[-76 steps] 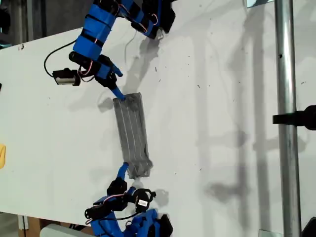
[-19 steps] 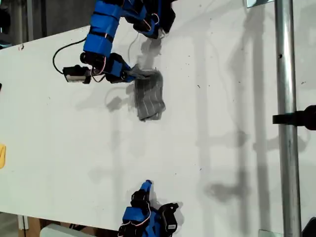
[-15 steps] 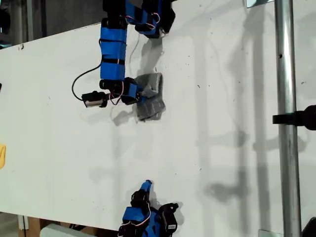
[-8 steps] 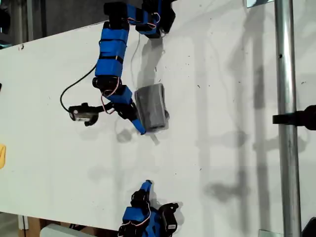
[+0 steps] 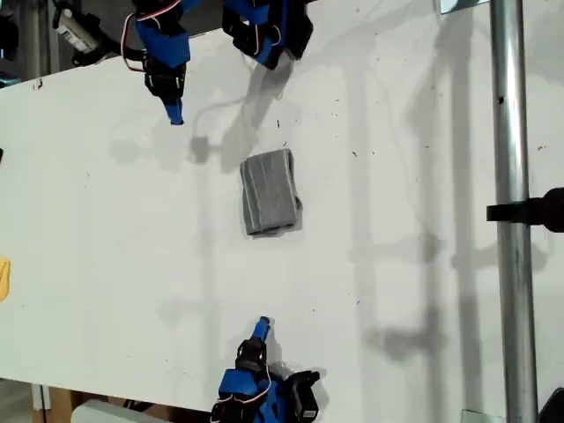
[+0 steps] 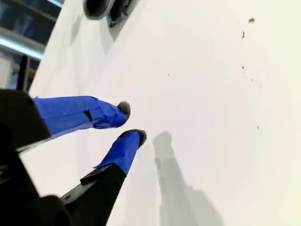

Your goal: Grasp corners of a towel and fold twice.

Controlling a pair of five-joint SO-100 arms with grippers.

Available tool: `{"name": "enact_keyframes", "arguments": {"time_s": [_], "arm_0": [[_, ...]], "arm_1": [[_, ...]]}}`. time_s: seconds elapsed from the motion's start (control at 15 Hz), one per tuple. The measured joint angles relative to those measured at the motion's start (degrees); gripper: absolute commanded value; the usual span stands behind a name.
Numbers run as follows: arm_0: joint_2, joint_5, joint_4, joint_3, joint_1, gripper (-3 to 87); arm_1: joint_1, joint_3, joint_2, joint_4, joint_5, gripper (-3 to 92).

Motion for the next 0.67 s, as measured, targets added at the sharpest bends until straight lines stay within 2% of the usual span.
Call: {"name": "enact_keyframes", "arguments": {"time_s": [0.07, 0.27, 0.53, 0.67], "arm_0": [[0.00, 6.50, 0.00, 0.00, 0.35, 6.9], [0.00, 9.14, 0.00, 0.00, 0.35, 6.9], [0.00, 9.32, 0.00, 0.00, 0.35, 6.9], [0.00, 9.32, 0.00, 0.00, 0.35, 6.9]], "arm_1": [[-0.18, 10.63, 8.96, 0.00, 2.37, -0.3], [-1.05, 39.64, 35.86, 1.32, 11.95, 1.3], [-5.27, 50.89, 39.73, 3.78, 24.70, 4.4], [-7.73, 50.98, 39.55, 4.39, 25.84, 4.4]]}}
